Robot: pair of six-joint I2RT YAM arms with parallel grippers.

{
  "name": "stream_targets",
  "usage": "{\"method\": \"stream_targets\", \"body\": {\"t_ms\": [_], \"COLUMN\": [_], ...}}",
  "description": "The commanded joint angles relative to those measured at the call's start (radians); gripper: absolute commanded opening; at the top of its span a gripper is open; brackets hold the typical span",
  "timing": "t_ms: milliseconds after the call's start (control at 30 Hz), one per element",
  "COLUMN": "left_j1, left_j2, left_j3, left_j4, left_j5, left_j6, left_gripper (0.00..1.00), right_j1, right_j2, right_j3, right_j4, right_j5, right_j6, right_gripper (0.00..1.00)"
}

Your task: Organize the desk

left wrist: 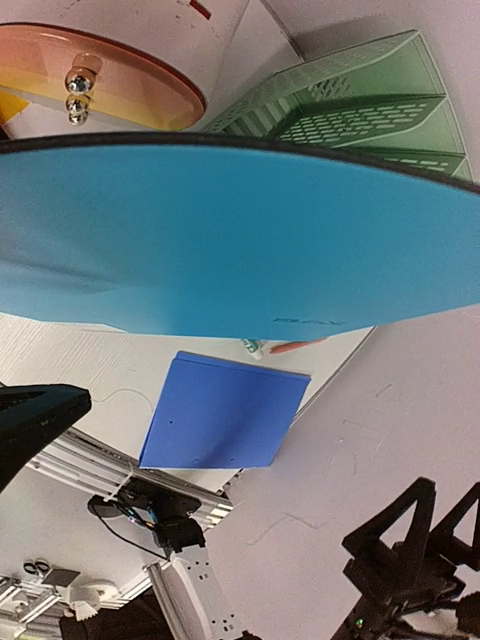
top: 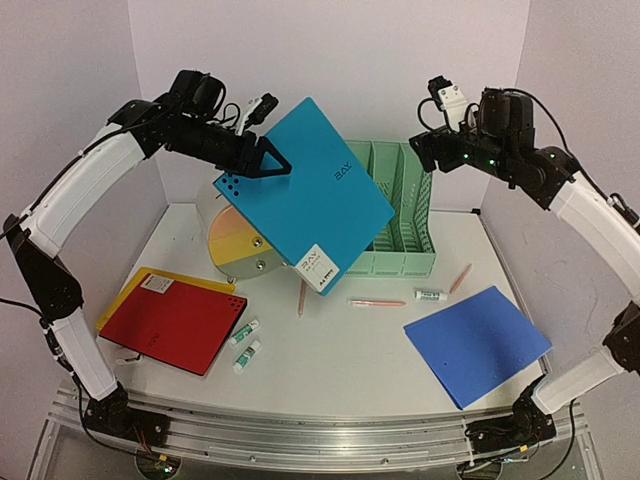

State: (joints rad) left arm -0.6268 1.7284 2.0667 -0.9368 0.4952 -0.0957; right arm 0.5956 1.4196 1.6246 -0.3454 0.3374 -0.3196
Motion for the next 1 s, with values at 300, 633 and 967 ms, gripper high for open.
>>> {"method": "stream_targets", "body": {"t_ms": [300,633,967], "left_j1": [0.001,0.001,0.001], "left_j2": [-0.059,-0.058,-0.077], "left_j3": [-0.093,-0.142,-0.166], "left_j4": [0.190,0.210,0.232], "left_j5": [-0.103,-0.042,-0.015], "left_j6": [-0.245,-0.345,-0.374], "left_gripper": [0.00,0.00,0.00], "right_j1": [0.718,0.784,0.699], "right_j2": [0.147,0.648,1.002], "right_j3": [-0.258,-0.015,0.276], "right_j4": [0.512,1.064,1.716], "right_j5": [0.434,0.927,0.954], "right_j6": [-0.172,-0.613,-1.370], "right_gripper": [0.93,0.98,0.96]}}
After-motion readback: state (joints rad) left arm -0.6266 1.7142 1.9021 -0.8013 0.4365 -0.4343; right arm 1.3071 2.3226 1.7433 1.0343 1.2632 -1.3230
